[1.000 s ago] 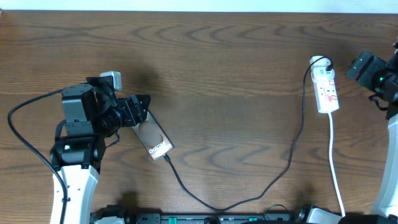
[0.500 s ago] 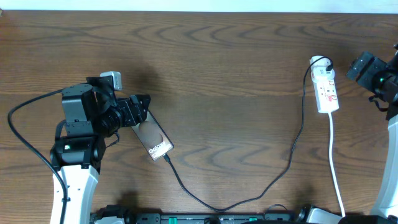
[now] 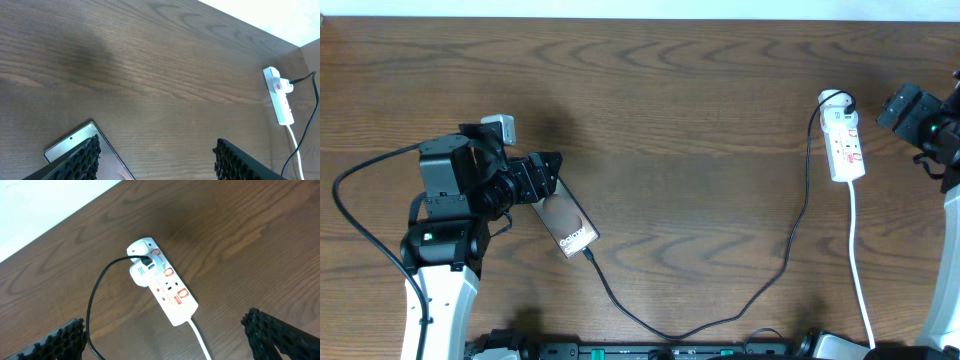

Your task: Plug charger to phone and switch on socket

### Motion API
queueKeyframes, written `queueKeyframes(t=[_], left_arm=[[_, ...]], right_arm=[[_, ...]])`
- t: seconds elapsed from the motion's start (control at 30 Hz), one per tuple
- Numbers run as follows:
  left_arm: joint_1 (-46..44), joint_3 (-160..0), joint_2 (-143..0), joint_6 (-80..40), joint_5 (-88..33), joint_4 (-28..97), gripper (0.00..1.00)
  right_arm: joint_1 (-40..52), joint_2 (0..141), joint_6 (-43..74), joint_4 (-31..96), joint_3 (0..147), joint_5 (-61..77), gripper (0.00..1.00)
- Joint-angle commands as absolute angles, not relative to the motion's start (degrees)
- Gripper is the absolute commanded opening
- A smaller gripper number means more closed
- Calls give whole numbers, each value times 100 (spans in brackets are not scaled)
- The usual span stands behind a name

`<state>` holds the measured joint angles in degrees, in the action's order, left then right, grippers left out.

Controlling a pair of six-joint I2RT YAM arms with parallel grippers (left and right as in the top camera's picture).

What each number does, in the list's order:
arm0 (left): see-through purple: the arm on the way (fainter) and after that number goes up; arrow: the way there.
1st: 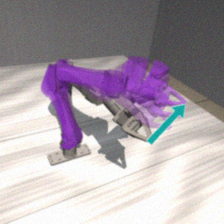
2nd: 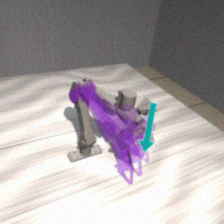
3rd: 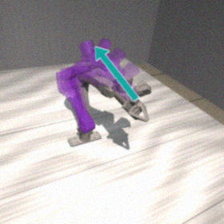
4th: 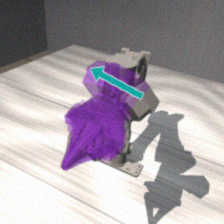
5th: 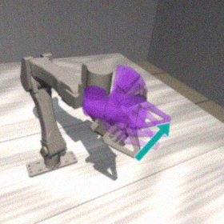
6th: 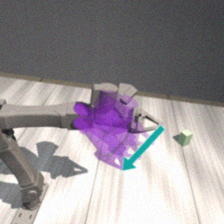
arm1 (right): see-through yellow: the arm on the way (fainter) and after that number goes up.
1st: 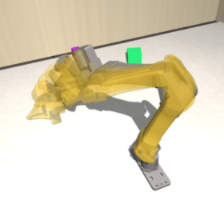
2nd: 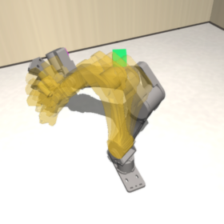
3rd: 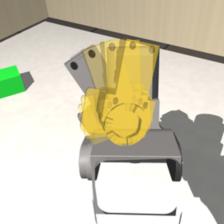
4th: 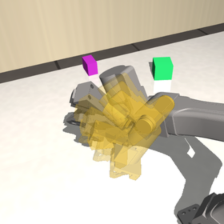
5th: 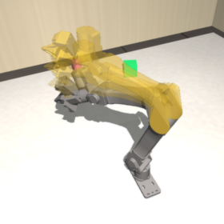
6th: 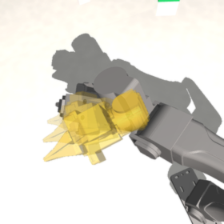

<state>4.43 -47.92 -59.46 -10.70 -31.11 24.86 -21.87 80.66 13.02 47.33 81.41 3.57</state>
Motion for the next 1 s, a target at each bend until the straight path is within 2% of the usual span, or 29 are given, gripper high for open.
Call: queueKeyframes(t=[0.0,0.53,0.73,0.97], left_arm=[[432,-4705,-5948,-1118,-3039,2480,72],[414,-4534,-5610,-1118,-3037,2512,72],[410,-3750,-4613,-1090,-2585,2213,72],[410,-1986,-2414,-596,-2792,510,72]], right_arm=[[-2180,8014,1369,4744,8173,294,99],[-2180,8014,1369,4746,8173,294,99],[-2180,8014,1369,4746,8173,292,99],[-2180,8014,1369,4746,8173,294,99]])
